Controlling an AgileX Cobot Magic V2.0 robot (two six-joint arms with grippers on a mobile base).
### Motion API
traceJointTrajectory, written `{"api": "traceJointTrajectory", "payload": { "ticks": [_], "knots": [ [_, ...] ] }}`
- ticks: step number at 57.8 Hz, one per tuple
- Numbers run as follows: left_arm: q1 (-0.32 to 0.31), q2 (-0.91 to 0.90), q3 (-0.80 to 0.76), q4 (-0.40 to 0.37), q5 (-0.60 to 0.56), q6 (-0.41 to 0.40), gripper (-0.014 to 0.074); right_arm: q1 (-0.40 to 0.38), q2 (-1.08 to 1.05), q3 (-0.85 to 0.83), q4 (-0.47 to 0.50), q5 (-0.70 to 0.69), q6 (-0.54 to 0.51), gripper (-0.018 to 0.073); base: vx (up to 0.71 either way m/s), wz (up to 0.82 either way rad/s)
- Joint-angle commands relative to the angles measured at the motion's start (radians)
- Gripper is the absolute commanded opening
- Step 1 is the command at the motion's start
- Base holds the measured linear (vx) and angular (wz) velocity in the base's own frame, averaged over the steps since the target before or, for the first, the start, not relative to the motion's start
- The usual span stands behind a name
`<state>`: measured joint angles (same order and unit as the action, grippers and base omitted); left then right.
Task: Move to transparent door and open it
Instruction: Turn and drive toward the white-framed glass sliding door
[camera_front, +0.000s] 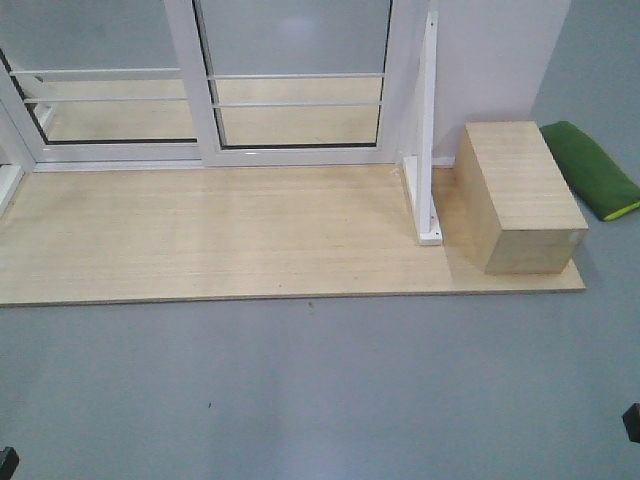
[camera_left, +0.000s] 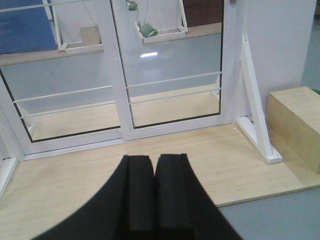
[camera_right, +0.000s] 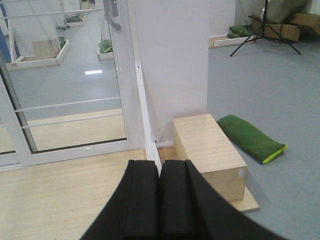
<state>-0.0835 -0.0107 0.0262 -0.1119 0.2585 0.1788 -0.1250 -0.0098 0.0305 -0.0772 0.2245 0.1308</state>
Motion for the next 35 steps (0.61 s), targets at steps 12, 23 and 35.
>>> {"api": "traceJointTrajectory", "payload": {
  "ticks": [12, 23, 35],
  "knots": [
    [0.004, -0.012, 0.023, -0.011, -0.078, -0.006, -0.0006, -0.001, -0.014, 0.012, -0.007, -0.08, -0.003, -0.0008, 0.41, 0.16],
    [0.004, -0.012, 0.023, -0.011, -0.078, -0.006, -0.0006, -0.001, -0.014, 0.012, -0.007, -0.08, -0.003, -0.0008, 0.39, 0.1],
    [0.004, -0.012, 0.023, -0.011, -0.078, -0.006, -0.0006, -0.001, -0.014, 0.012, -0.007, -0.08, -0.003, -0.0008, 0.38, -0.03]
  ]
}}
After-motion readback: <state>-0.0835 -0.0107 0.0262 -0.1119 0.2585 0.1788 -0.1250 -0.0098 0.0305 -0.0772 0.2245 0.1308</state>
